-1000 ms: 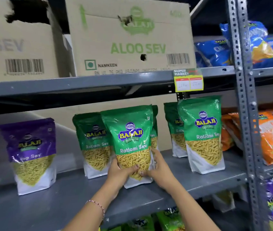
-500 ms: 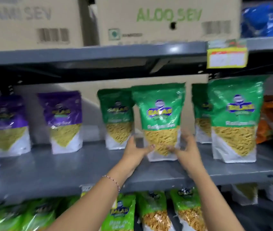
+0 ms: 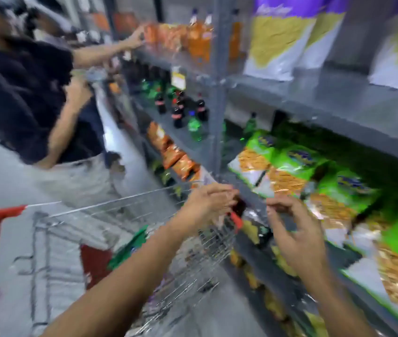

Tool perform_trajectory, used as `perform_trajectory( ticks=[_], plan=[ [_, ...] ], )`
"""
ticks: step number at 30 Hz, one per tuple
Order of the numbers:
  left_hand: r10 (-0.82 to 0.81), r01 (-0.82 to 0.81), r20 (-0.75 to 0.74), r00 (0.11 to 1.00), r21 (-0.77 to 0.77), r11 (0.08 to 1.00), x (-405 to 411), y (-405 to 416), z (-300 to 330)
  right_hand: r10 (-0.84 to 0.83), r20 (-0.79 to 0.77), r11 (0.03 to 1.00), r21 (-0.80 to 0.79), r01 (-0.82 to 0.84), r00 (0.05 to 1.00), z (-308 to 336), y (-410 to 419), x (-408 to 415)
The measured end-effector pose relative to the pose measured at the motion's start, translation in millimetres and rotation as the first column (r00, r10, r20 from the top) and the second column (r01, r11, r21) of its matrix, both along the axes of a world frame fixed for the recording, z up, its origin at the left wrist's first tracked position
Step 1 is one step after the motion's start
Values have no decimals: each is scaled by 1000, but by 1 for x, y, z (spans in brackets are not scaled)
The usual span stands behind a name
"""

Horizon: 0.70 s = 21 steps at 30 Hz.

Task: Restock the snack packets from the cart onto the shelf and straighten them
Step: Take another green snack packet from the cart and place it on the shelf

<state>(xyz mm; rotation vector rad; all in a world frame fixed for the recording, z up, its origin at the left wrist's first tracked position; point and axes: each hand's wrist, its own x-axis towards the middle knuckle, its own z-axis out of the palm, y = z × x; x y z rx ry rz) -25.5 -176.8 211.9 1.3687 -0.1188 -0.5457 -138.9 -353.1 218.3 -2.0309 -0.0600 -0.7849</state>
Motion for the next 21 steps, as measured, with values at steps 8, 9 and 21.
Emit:
perform_trajectory(
  ticks=[8,9,21],
  plan=[
    [565,-509,150,811,658,555,4,220,-143,415,-622,870,56,-490,664,-158,138,120],
    [565,-506,197,801,727,464,4,233,-156,417,-674,844,38,-535,610,-172,153,131],
    [362,-285,170,917,912,296,24,297,-253,277,-787,445,-403,-800,551,-250,293,253]
  ],
)
